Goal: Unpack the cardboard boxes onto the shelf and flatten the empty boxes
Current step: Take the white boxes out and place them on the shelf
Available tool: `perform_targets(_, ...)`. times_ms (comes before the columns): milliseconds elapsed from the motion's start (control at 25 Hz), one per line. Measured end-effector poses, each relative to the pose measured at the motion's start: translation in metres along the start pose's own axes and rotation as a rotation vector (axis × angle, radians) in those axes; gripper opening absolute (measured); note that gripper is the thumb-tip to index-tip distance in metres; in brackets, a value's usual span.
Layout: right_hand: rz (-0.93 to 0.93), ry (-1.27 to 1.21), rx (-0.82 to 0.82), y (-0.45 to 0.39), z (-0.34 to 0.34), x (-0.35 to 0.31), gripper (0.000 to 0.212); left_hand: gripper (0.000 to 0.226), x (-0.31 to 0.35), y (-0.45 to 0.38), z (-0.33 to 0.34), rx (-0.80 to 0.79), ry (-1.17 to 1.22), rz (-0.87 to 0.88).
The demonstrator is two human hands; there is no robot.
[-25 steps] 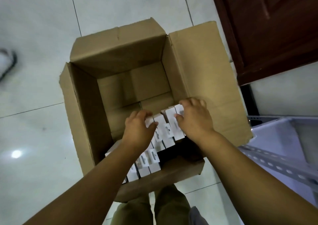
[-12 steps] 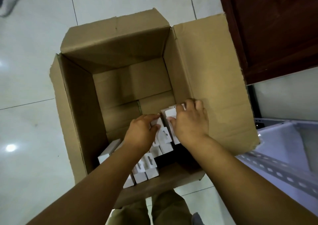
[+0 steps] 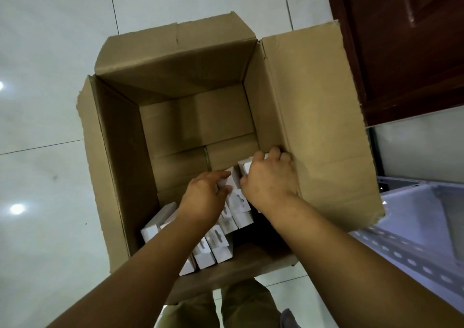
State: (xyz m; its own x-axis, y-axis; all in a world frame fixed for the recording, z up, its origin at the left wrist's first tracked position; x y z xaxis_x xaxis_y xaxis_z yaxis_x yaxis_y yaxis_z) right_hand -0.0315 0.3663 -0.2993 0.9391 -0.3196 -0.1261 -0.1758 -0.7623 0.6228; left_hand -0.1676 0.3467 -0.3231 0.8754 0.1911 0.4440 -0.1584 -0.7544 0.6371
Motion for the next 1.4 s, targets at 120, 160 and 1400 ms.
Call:
perform_targets(120,0.021,0.036,-0.033,-0.009,0.006,0.001,0.055,0.038,0.001,0.001,0.000,0.000,0.004,0.008)
perform_targets(160,0.025,0.018,-0.030,-0.011,0.005,0.001,0.053,0.038,0.002,0.002,-0.001,0.002,0.003,0.014)
perform_targets(1400,0.089,-1.380,0.028,0.063,-0.094,-0.006,0.043,0.085,0.027,0.076,-0.107,0.604,-0.338,0.242)
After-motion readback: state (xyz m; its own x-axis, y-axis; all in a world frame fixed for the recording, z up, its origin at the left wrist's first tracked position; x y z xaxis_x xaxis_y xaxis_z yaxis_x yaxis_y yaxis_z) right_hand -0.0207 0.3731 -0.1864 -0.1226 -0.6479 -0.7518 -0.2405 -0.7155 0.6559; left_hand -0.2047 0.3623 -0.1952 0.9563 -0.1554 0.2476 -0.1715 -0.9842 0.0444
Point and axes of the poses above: each hand's wrist, its own y-axis away from the middle knuckle, its own z-axis out of the palm, x = y × z, the point moved 10 cm from there along -y, towards the middle knuckle, and after that the axes turned 14 degrees about -y, right-handed, at the moved point
